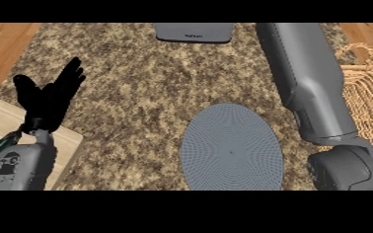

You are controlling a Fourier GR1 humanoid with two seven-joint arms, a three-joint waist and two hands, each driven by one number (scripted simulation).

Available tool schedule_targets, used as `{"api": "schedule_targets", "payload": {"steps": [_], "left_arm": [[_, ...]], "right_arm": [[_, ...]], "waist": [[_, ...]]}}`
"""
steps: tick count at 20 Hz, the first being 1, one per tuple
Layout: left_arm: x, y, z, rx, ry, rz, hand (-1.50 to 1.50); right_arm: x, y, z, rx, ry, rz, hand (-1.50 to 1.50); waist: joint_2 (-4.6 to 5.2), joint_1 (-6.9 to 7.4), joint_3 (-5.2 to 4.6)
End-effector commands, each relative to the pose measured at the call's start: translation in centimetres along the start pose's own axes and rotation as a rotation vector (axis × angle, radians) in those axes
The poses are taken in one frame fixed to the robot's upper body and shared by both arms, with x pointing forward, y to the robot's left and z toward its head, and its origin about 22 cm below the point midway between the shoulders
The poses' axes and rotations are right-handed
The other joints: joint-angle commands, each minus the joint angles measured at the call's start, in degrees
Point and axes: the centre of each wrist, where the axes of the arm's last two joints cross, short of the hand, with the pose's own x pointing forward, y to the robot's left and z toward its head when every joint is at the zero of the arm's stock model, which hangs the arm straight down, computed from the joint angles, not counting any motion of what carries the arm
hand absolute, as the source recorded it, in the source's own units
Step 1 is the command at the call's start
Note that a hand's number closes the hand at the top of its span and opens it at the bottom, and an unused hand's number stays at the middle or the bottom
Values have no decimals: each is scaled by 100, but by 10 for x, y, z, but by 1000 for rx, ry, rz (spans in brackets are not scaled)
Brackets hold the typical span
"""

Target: Pick the squash from the placemat and place it in the basket

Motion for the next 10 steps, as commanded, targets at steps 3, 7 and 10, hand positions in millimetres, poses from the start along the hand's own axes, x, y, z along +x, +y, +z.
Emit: {"api": "schedule_targets", "payload": {"steps": [3, 7, 10], "left_arm": [[-6, 4, -3, 16, 2, 10, 0], [-8, 12, 1, 33, 26, 6, 0], [-15, 13, 4, 36, 21, -4, 0]], "right_arm": [[25, -27, -38, -149, 242, 93, 150], [0, -15, -45, -188, 277, 192, 150], [-17, -11, -58, -231, 302, 211, 150]], "waist": [[16, -57, 12], [-45, -171, 19], [-57, -219, 25]]}}
